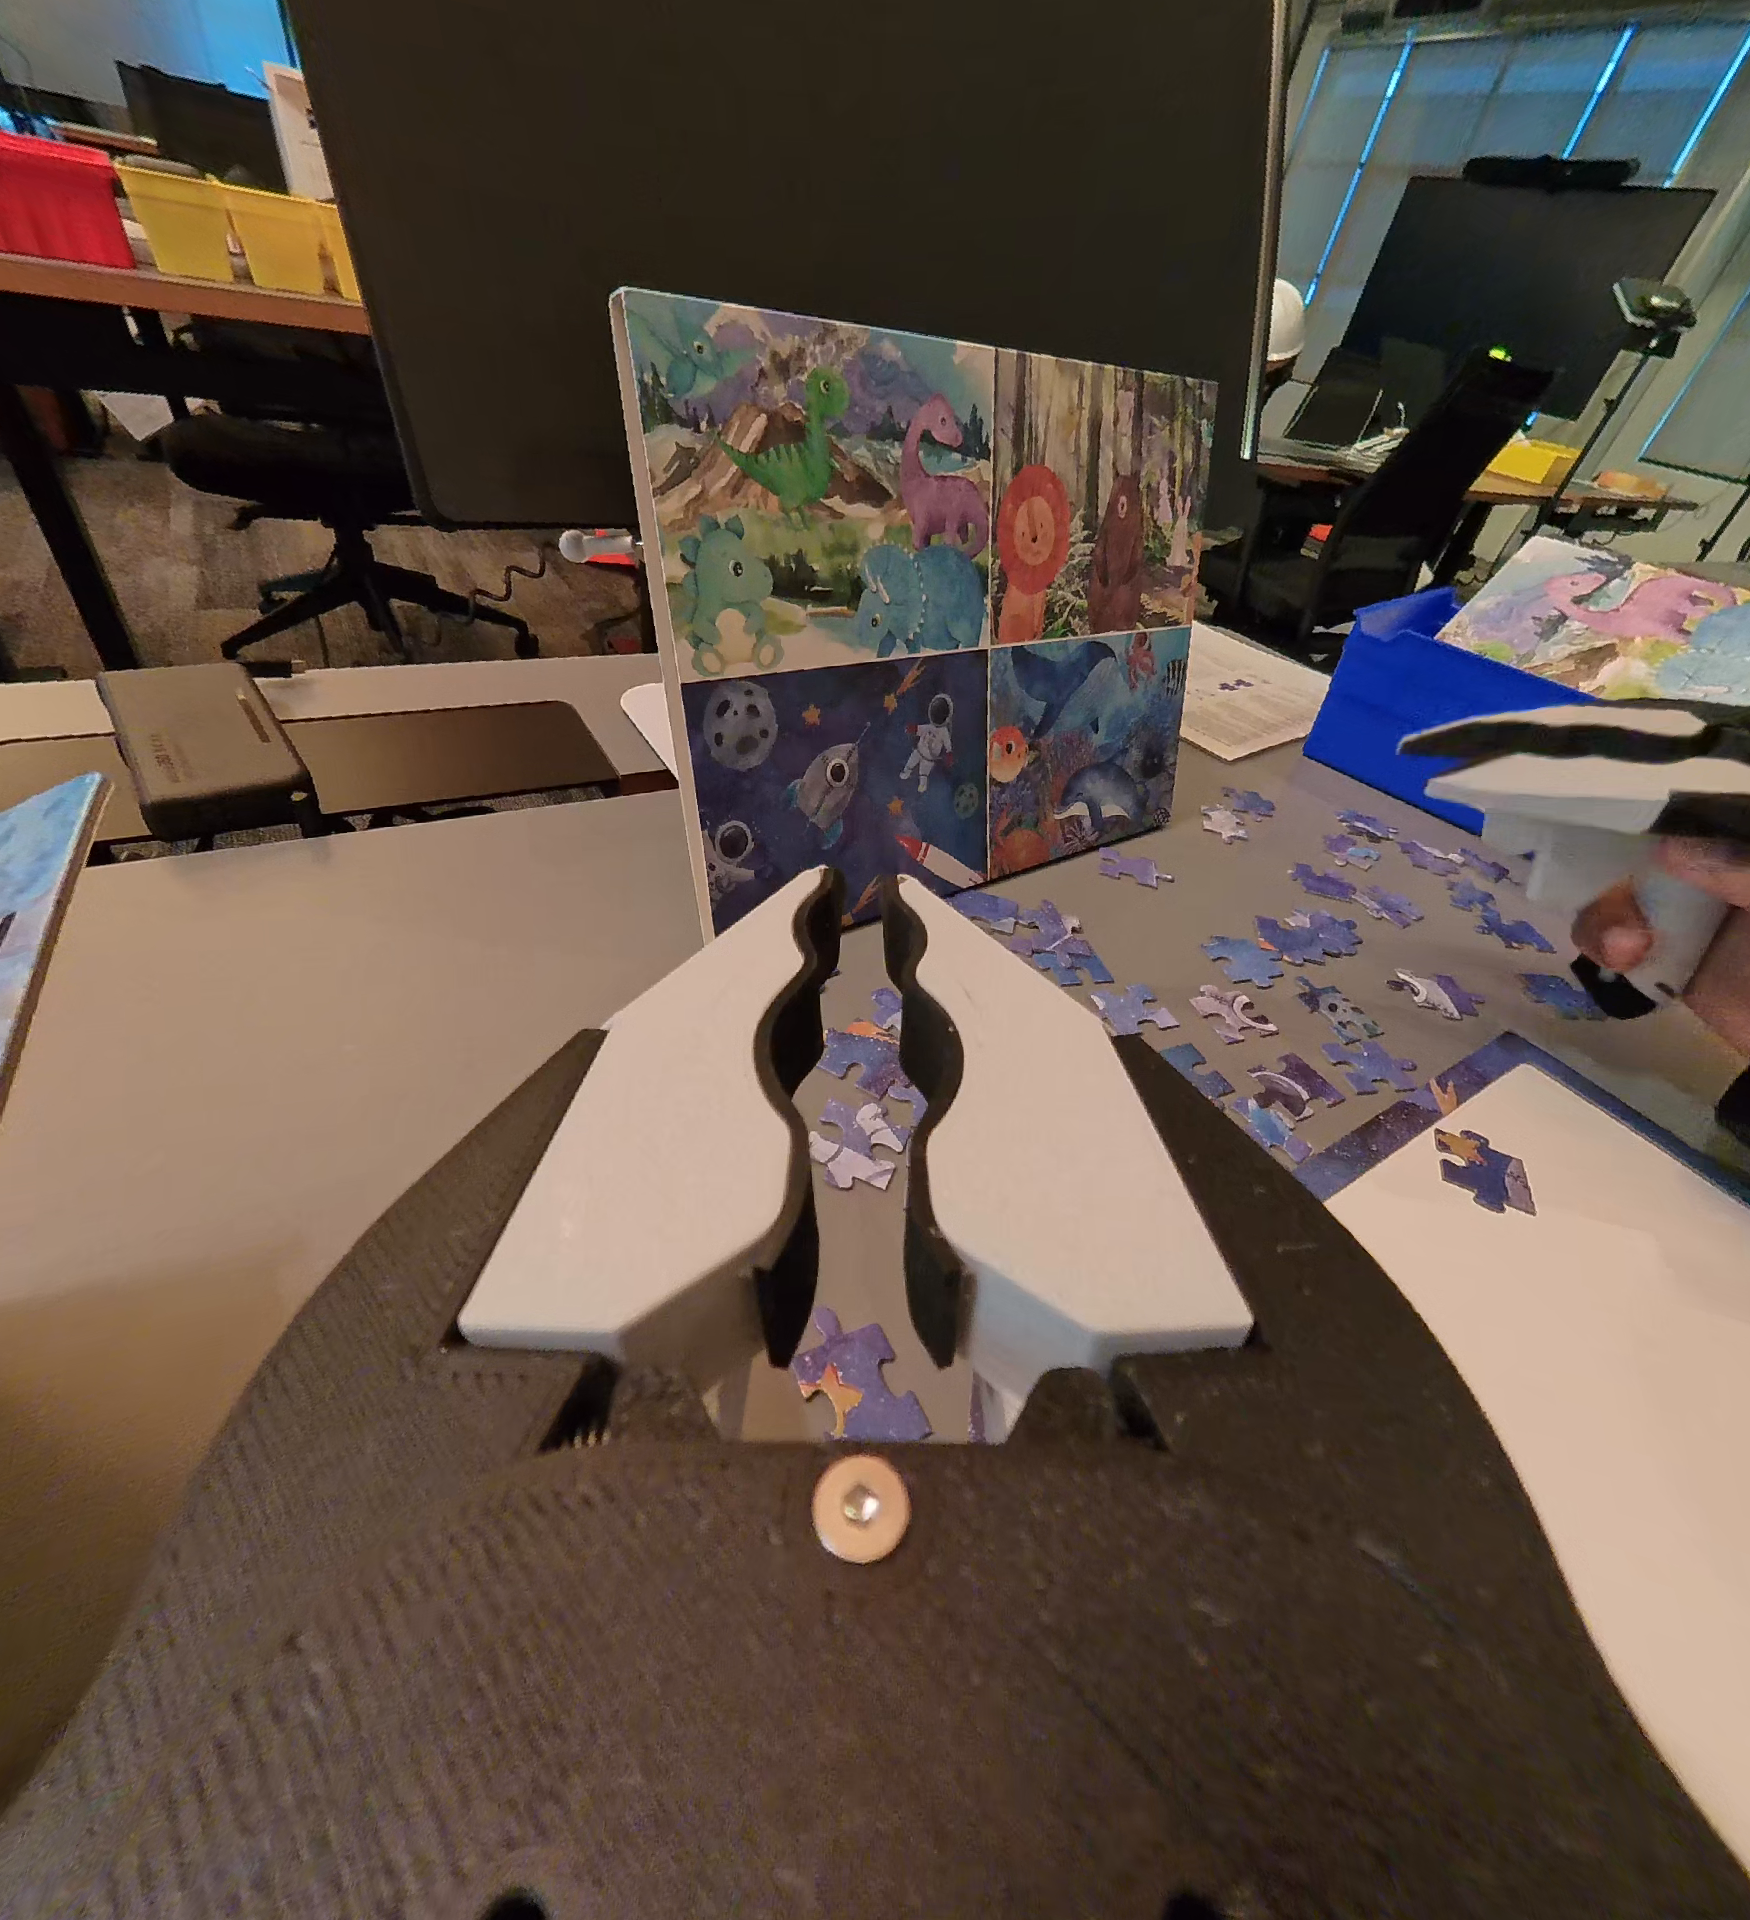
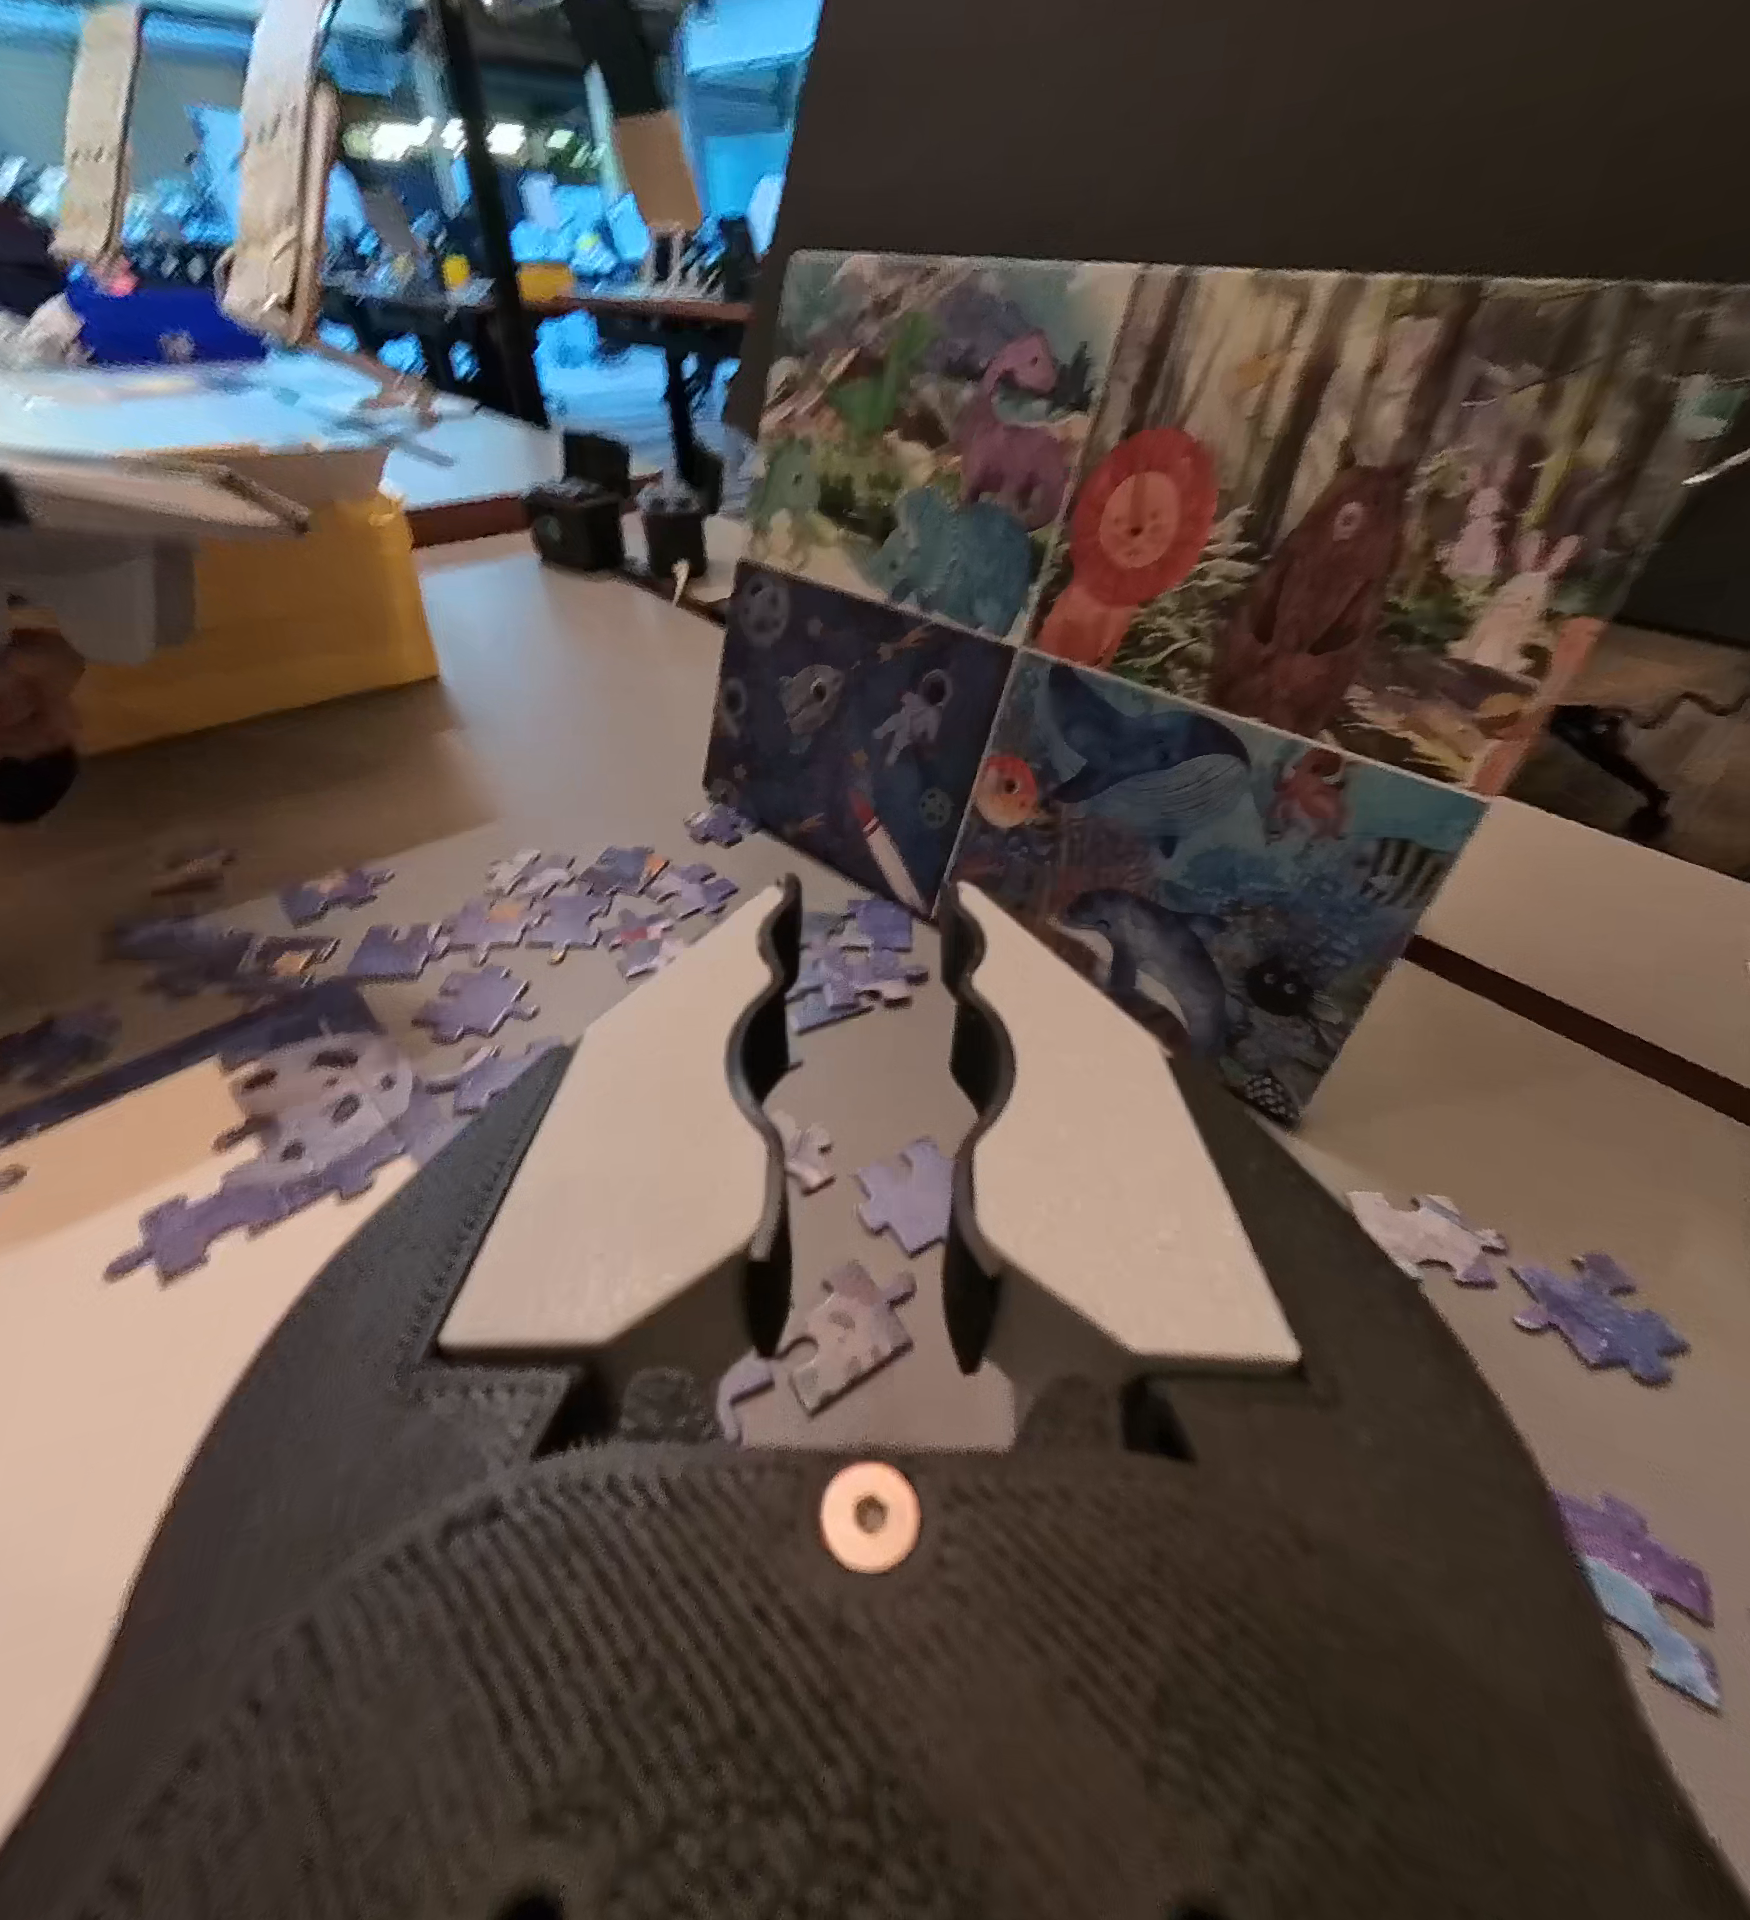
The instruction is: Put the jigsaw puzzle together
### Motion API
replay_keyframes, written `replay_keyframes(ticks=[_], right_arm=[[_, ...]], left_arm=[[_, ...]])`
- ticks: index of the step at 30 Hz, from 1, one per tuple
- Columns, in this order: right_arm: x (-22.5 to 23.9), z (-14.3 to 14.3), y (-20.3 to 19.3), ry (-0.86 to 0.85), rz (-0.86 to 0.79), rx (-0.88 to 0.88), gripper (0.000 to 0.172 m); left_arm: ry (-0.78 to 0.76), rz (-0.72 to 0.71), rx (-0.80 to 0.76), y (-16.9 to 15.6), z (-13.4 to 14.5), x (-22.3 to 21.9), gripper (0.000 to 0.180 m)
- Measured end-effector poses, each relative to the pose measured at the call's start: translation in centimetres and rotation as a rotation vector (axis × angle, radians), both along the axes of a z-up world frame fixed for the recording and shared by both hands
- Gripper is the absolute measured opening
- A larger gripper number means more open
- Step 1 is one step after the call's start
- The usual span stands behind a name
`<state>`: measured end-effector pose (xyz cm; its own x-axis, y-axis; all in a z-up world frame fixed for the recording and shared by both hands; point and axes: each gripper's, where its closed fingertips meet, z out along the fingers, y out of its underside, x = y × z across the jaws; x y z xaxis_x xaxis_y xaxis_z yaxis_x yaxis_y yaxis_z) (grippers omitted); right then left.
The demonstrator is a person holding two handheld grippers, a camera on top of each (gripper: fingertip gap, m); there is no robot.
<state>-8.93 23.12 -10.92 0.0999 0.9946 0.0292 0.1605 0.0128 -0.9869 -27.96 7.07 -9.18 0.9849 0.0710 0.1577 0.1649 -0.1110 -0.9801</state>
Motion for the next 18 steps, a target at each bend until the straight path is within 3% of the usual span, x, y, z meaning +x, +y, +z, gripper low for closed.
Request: replay_keyframes(ticks=[5, 8, 12, 18], right_arm=[[1.2, -4.4, -5.4, -0.271, 0.337, 0.077, 0.02], [2.8, -7.4, -8.0, -0.441, 0.459, 0.107, 0.016], [4.3, -9.0, -9.8, -0.53, 0.552, 0.072, 0.014], [5.9, -10.1, -10.1, -0.587, 0.599, -0.054, 0.025]], left_arm=[[0.001, 0.0, -0.003, 0.0, -0.1, 0.0, 0.005], [-0.006, -0.002, -0.003, 0.1, -0.2, 0.0, 0.005], [-0.017, 0.001, -0.007, 0.1, -0.4, -0.2, 0.005], [-0.007, 0.004, -0.027, 0.3, -0.8, -0.2, 0.005]])
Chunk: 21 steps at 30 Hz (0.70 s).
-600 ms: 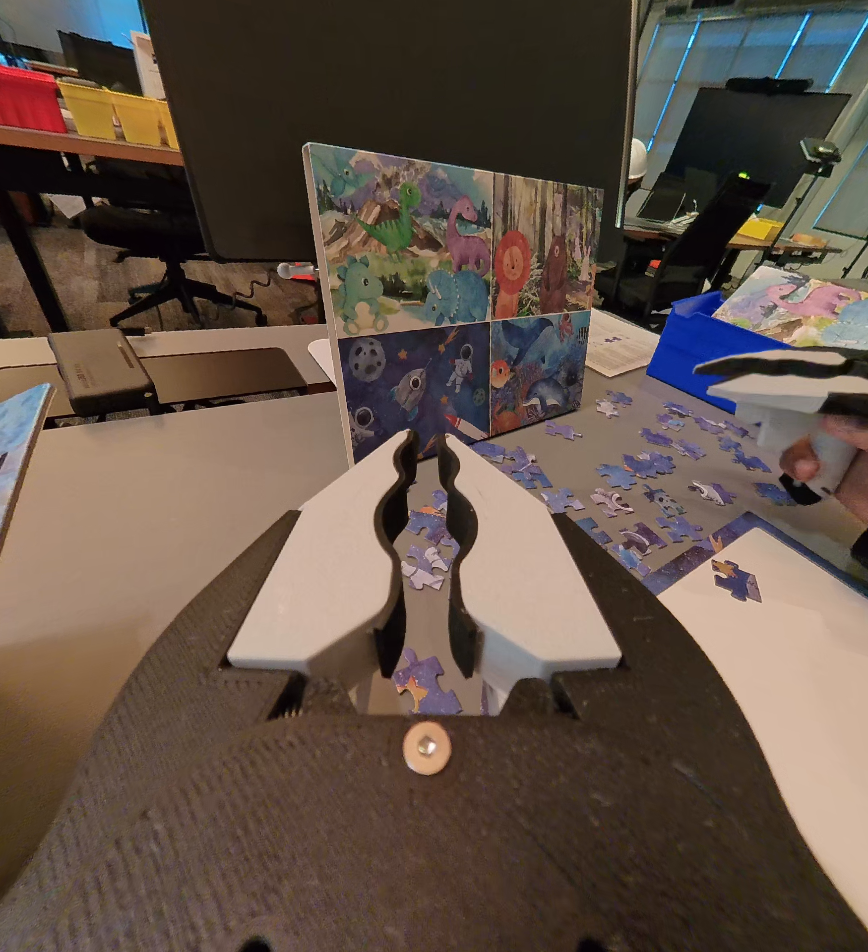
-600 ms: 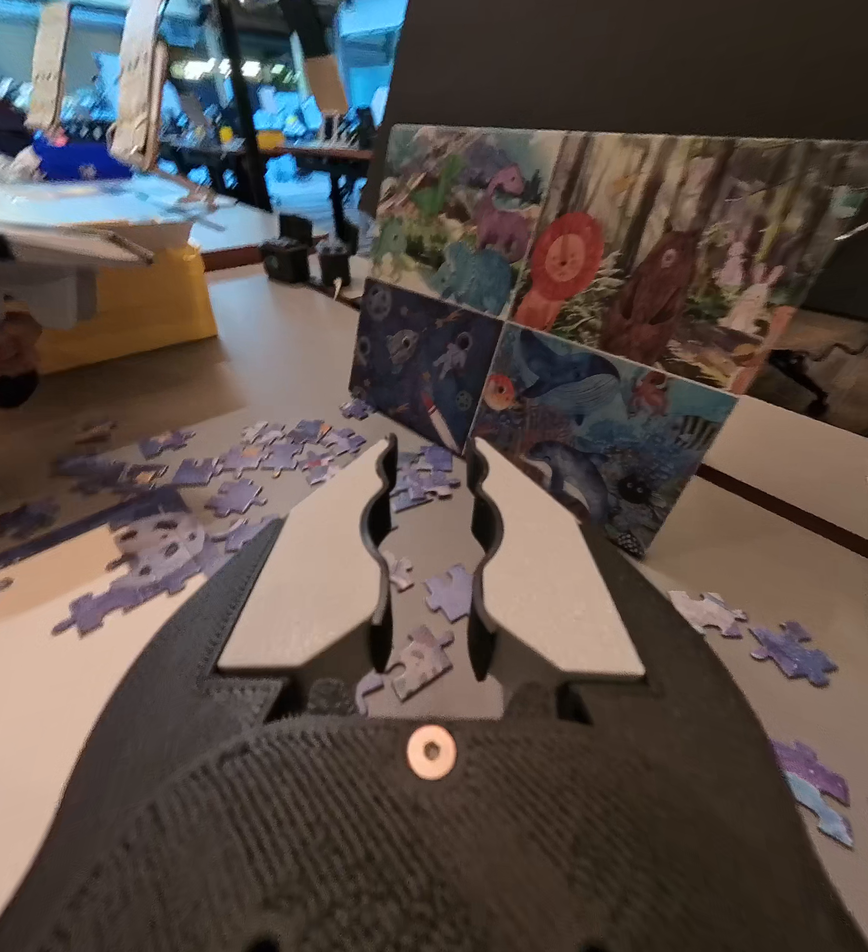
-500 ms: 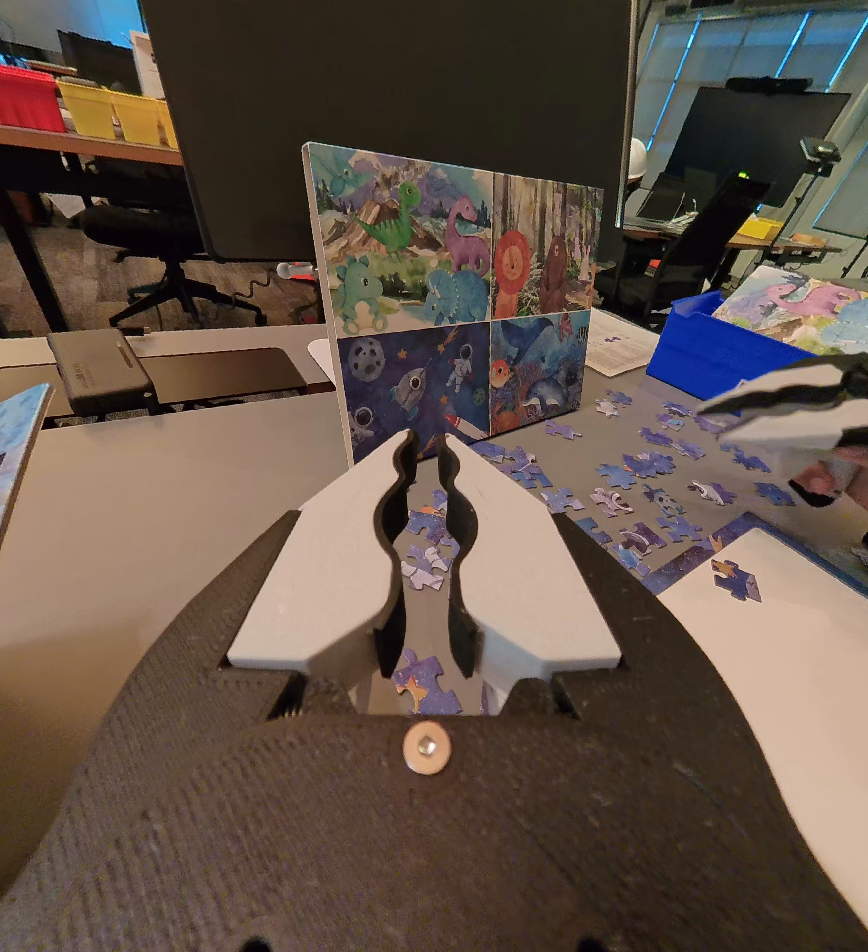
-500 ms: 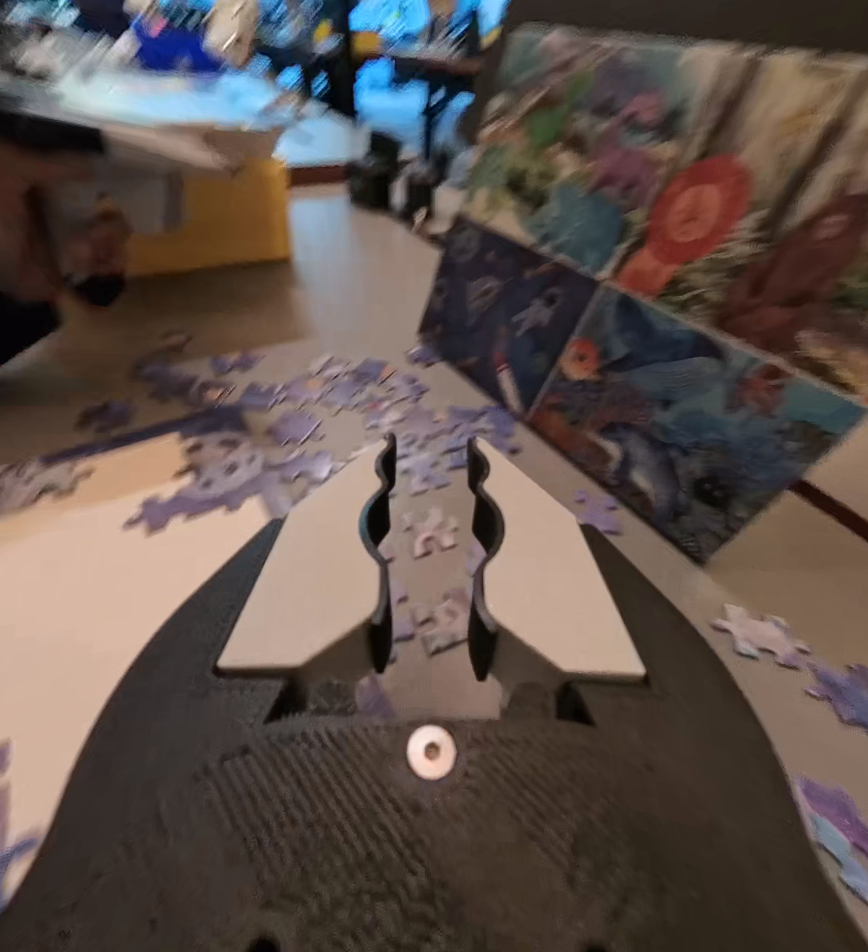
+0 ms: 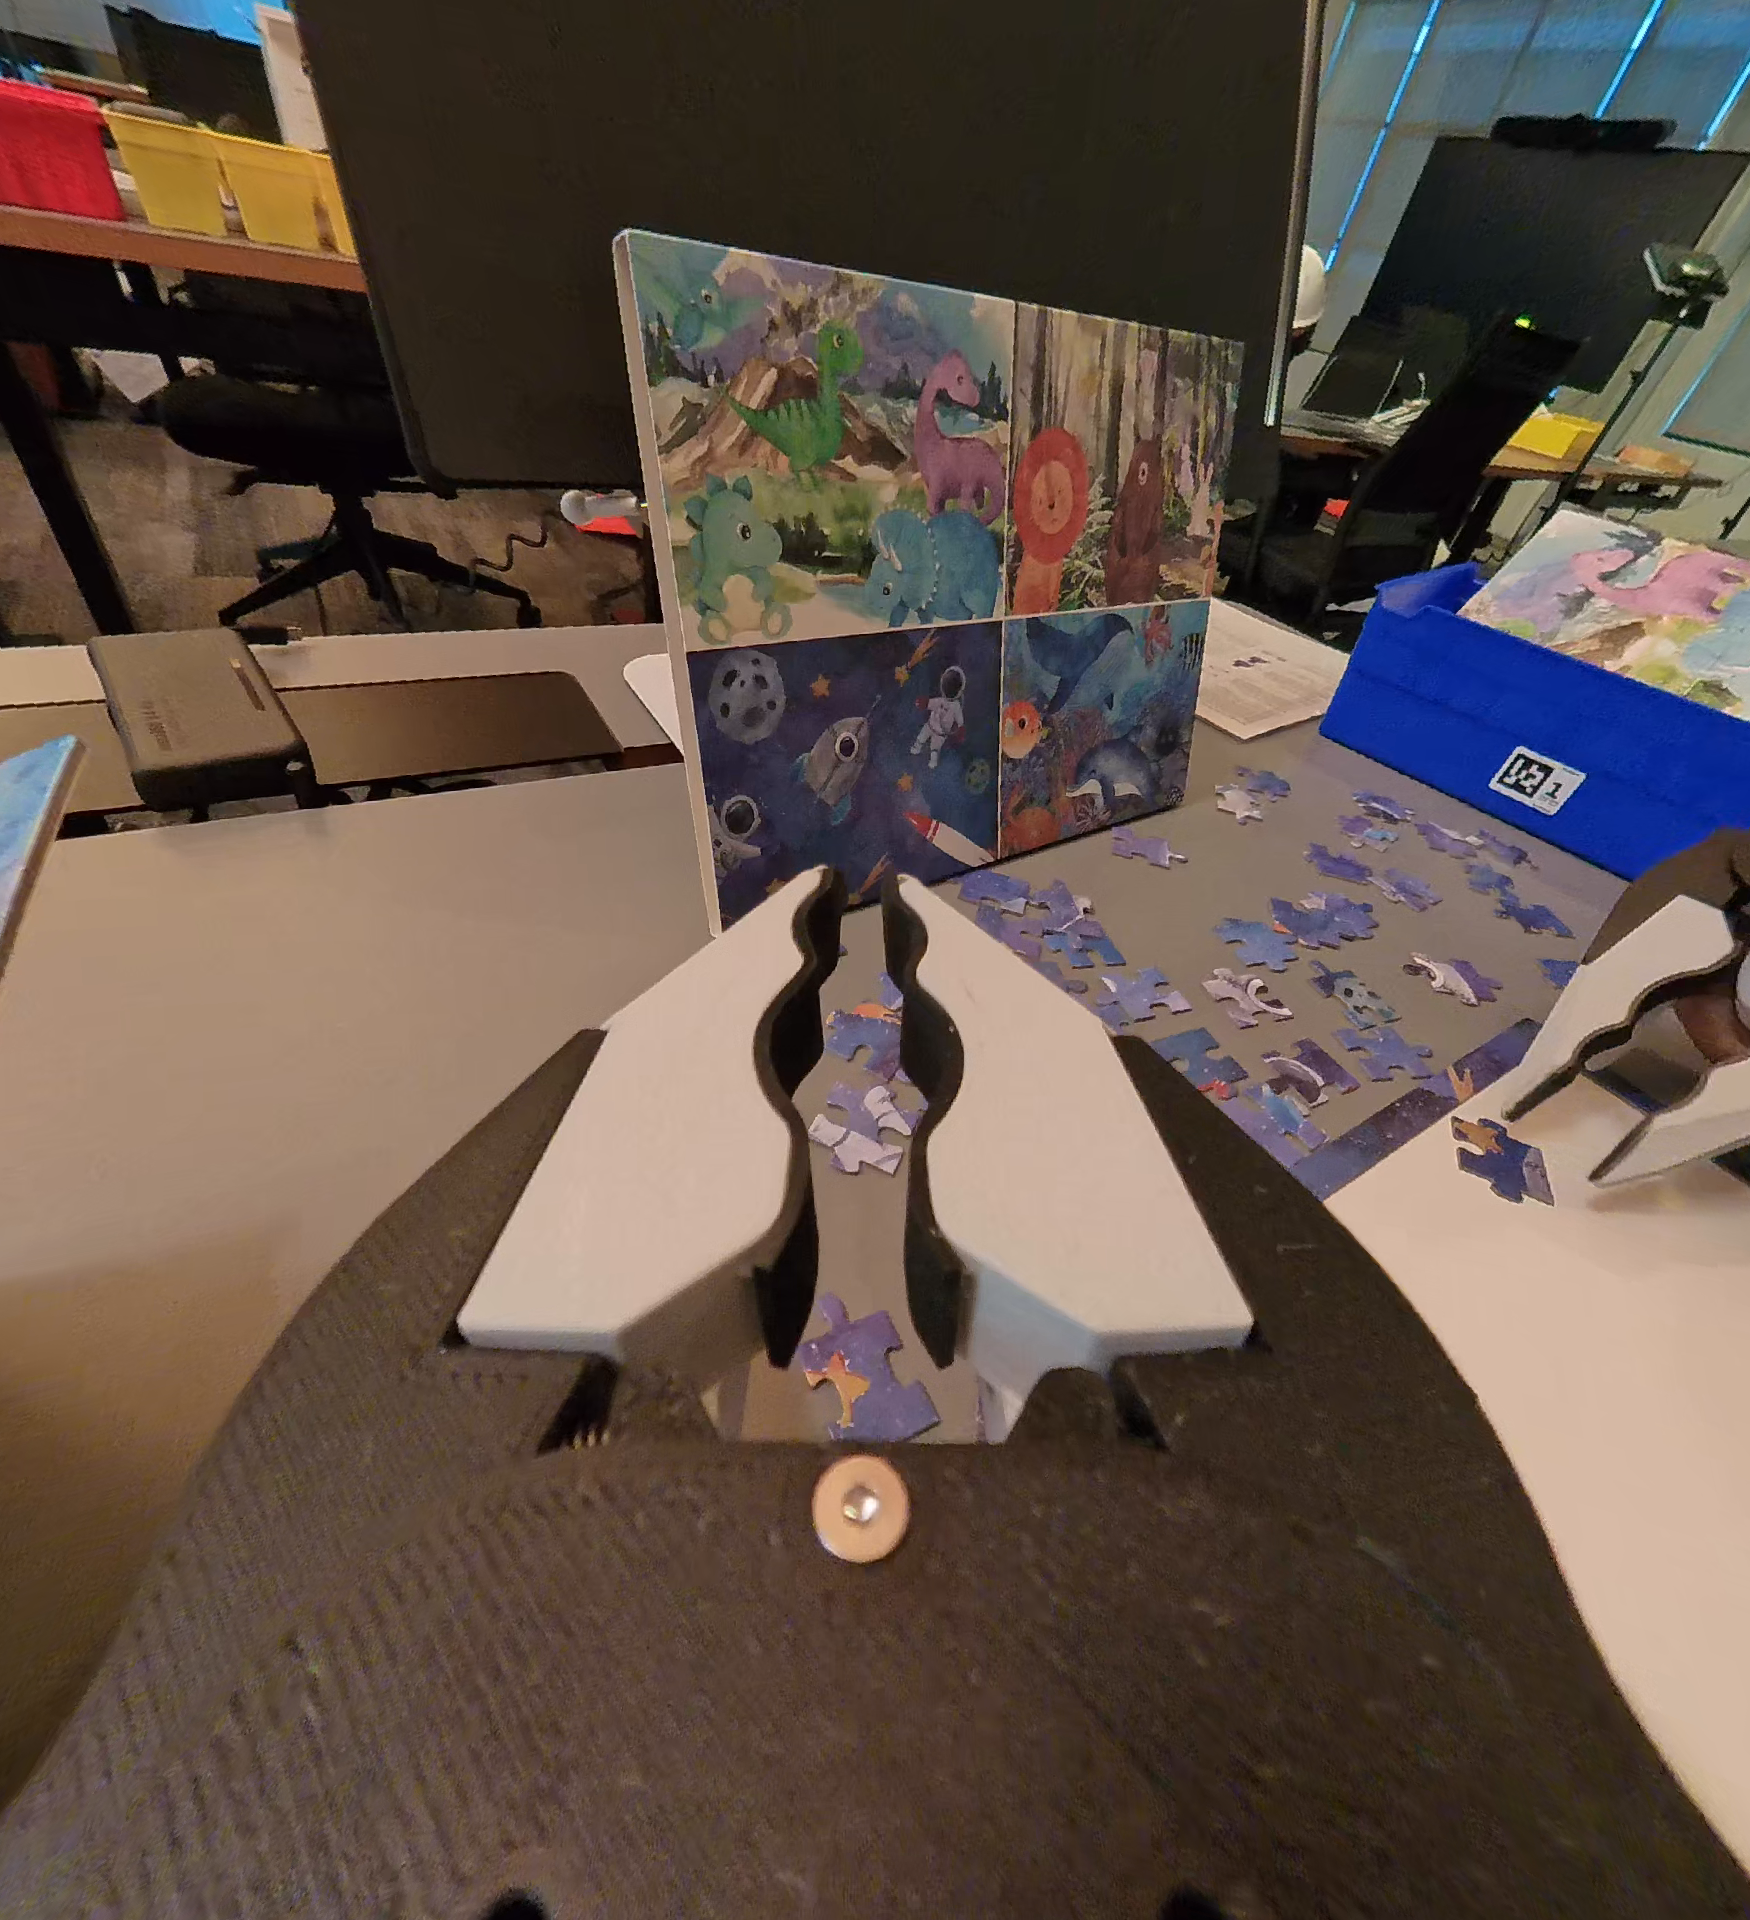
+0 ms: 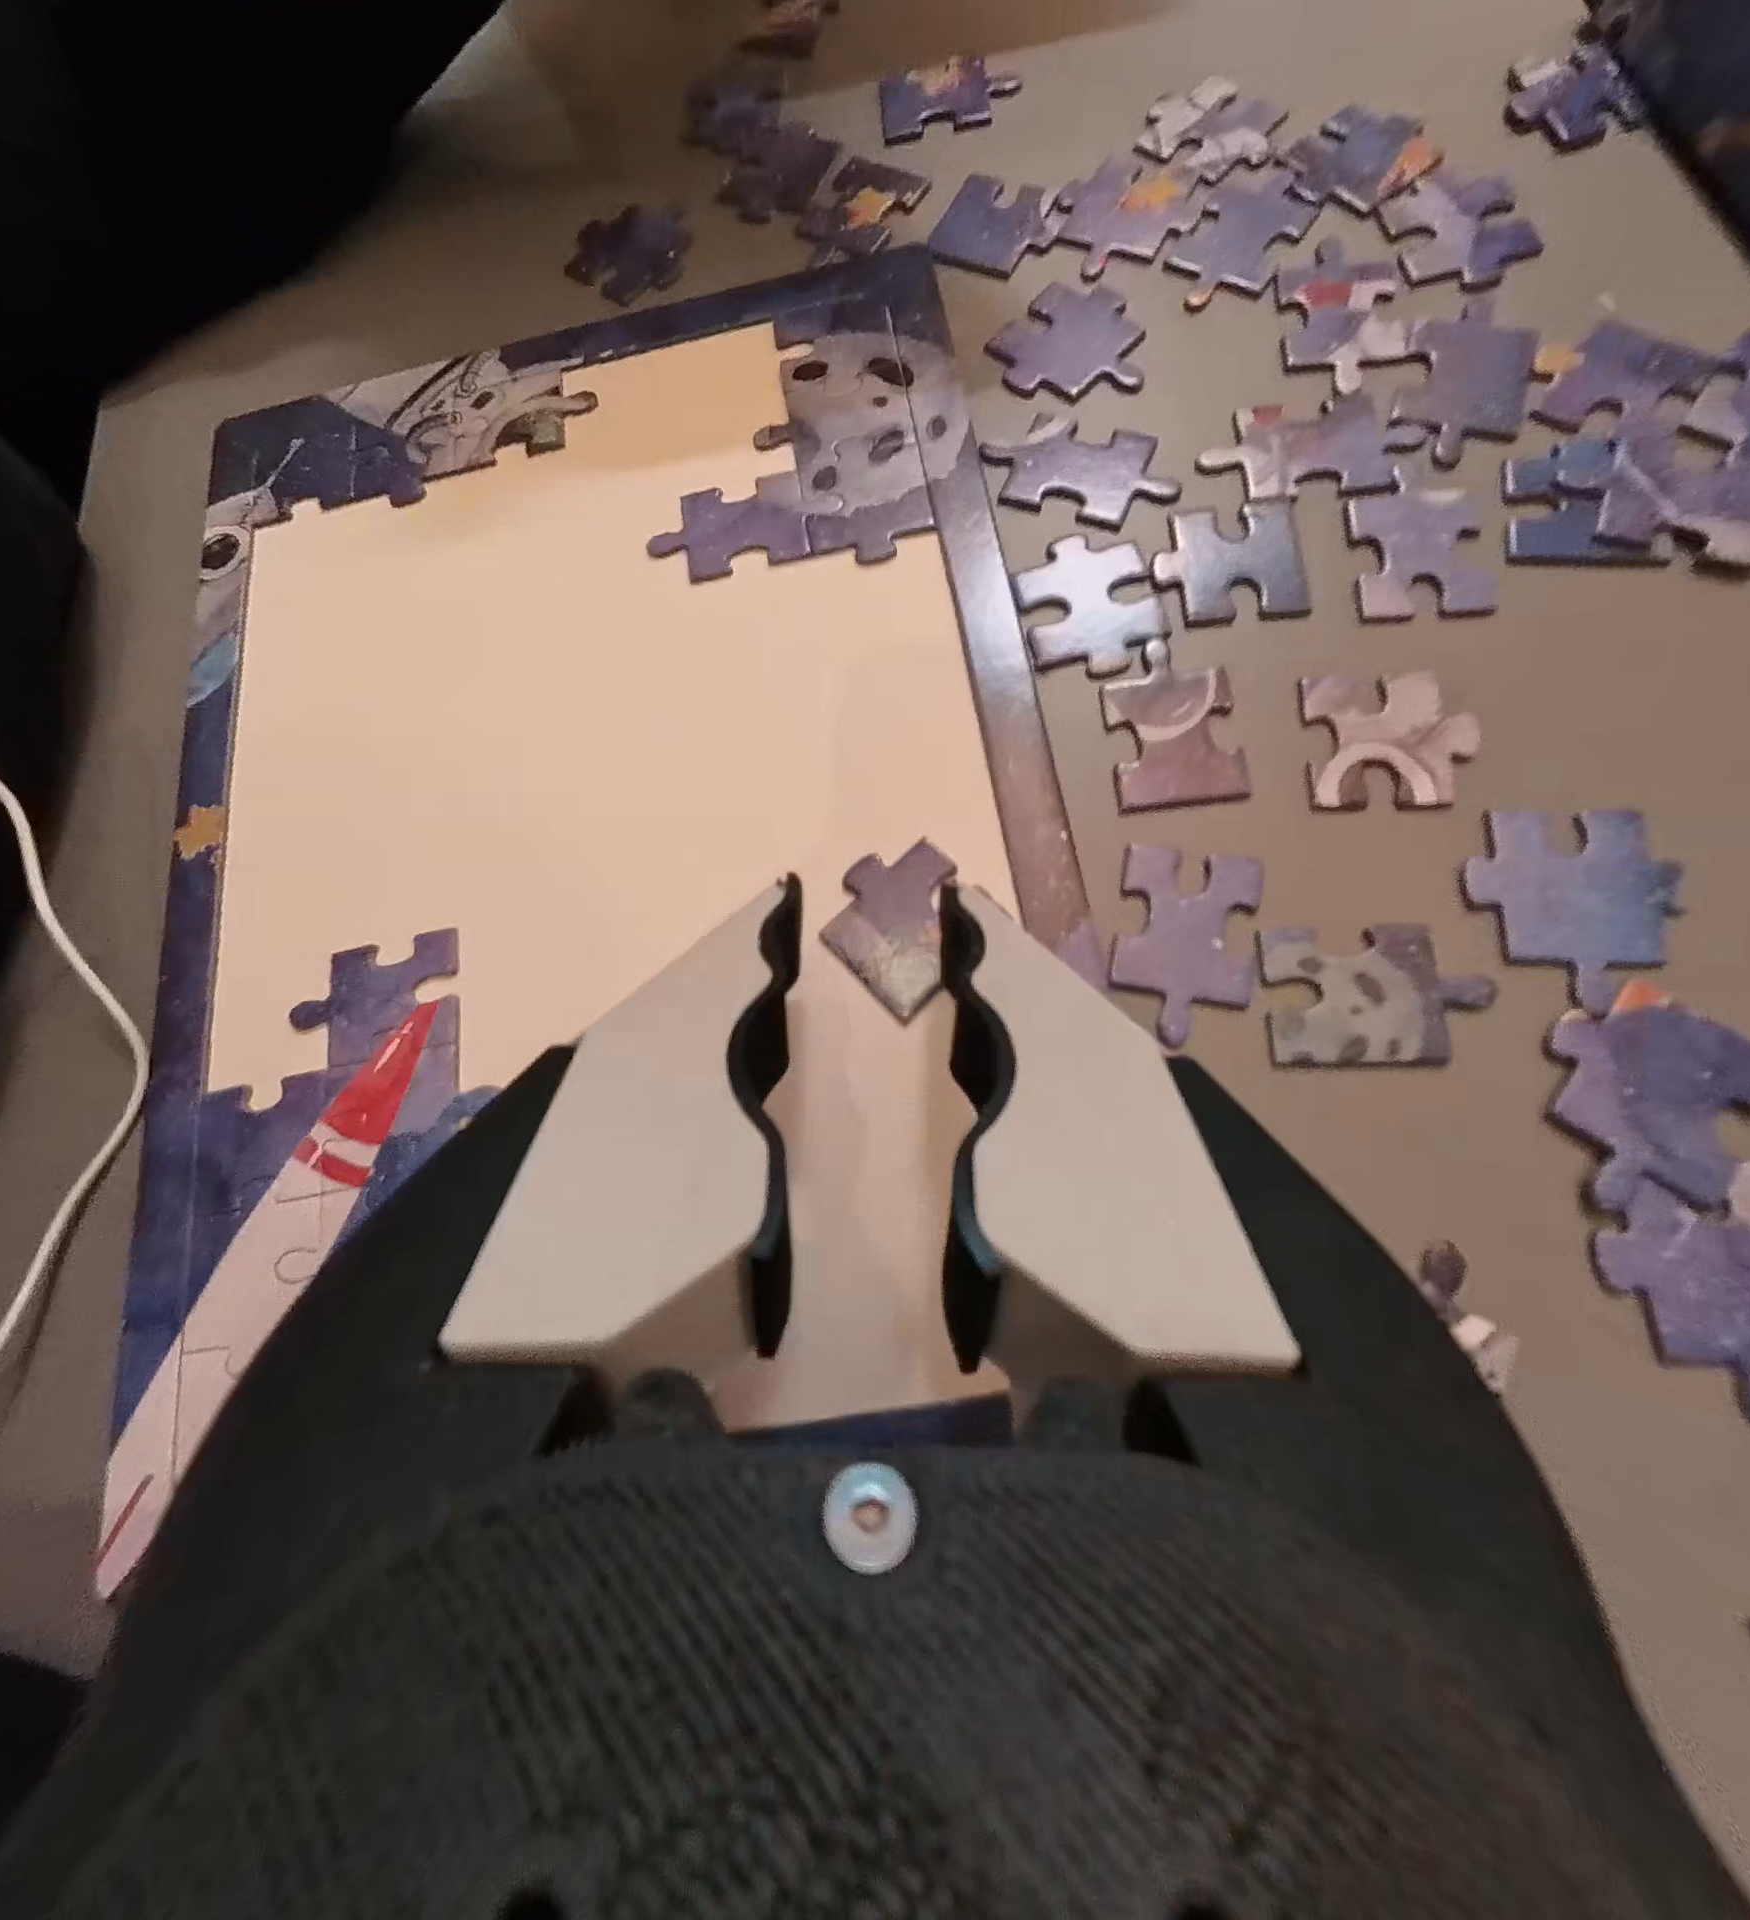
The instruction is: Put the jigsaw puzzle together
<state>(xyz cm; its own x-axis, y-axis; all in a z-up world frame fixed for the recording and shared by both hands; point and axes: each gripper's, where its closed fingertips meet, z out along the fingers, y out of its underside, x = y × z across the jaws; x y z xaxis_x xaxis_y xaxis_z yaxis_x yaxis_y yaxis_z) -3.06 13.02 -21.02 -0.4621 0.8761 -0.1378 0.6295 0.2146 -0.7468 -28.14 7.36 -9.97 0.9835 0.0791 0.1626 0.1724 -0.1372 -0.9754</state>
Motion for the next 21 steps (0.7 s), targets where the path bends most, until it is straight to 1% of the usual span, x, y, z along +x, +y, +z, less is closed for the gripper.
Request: replay_keyframes(ticks=[7, 10, 12, 18, 21], right_arm=[[0.8, -1.0, 0.6, -0.048, -0.023, -0.013, 0.03], [0.4, -1.0, 0.4, -0.028, -0.023, -0.006, 0.038], [0.4, -1.3, 0.3, -0.04, -0.019, 0.002, 0.039], [0.9, -1.2, 0.5, -0.061, -0.031, -0.025, 0.035], [1.4, -1.2, 0.7, -0.076, -0.036, -0.039, 0.031]], left_arm=[[0.01, -0.005, -0.013, 0.2, -0.2, 0.2, 0.005], [0.008, -0.006, -0.012, 0.1, -0.2, 0.2, 0.005], [0.008, -0.006, -0.01, 0.1, -0.2, 0.2, 0.005], [0.008, -0.006, -0.011, 0.1, -0.2, 0.2, 0.005], [0.008, -0.005, -0.011, 0.1, -0.2, 0.2, 0.005]])
